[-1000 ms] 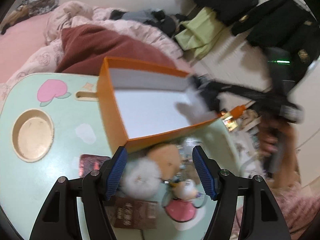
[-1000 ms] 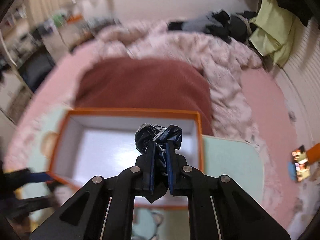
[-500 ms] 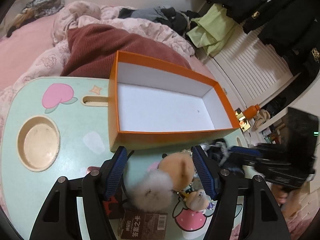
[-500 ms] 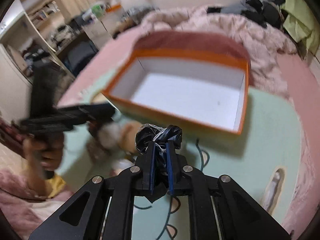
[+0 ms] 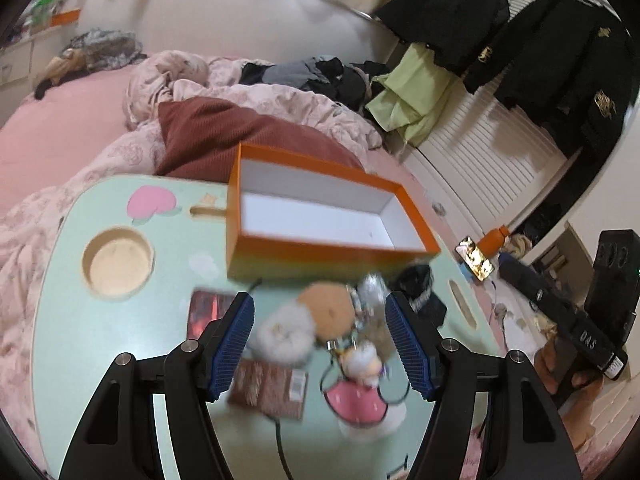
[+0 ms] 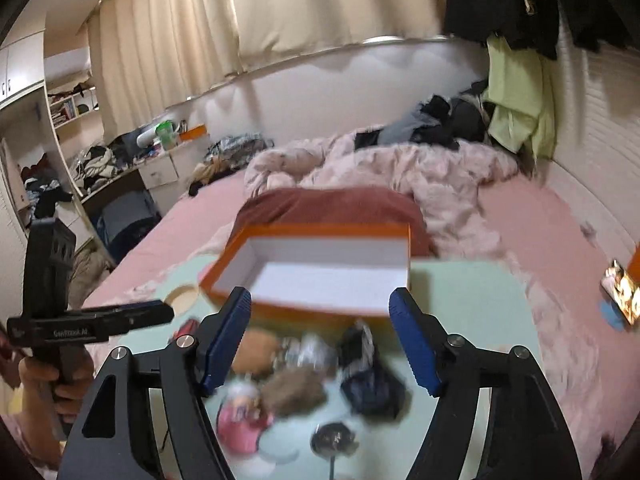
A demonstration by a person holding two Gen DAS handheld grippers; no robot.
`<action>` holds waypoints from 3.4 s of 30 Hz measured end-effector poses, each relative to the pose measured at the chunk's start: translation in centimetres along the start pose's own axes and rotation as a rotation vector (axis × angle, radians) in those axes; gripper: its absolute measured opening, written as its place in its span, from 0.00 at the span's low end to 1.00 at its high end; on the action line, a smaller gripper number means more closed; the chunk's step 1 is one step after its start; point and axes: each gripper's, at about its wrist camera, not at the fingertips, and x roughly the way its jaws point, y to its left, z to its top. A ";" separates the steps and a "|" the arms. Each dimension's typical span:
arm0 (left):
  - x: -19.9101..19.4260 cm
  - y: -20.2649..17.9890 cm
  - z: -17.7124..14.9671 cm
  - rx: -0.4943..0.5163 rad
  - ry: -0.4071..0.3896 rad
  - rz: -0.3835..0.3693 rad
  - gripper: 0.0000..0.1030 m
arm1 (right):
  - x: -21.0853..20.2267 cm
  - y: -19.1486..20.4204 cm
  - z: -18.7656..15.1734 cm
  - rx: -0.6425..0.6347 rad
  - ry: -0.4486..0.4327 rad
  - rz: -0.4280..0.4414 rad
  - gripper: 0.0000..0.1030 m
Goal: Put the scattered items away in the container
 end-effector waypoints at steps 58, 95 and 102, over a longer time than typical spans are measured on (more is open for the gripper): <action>3.9 -1.0 -9.3 0.175 0.148 0.405 1.00 | 4.2 2.9 -12.4 -0.116 0.303 -0.204 1.00; 2.4 -0.1 -9.4 0.222 0.028 0.321 1.00 | 4.2 2.7 -12.2 -0.127 0.305 -0.187 1.00; -1.2 -0.4 -8.1 0.216 -0.129 0.189 0.96 | 4.4 2.8 -12.1 -0.132 0.296 -0.179 1.00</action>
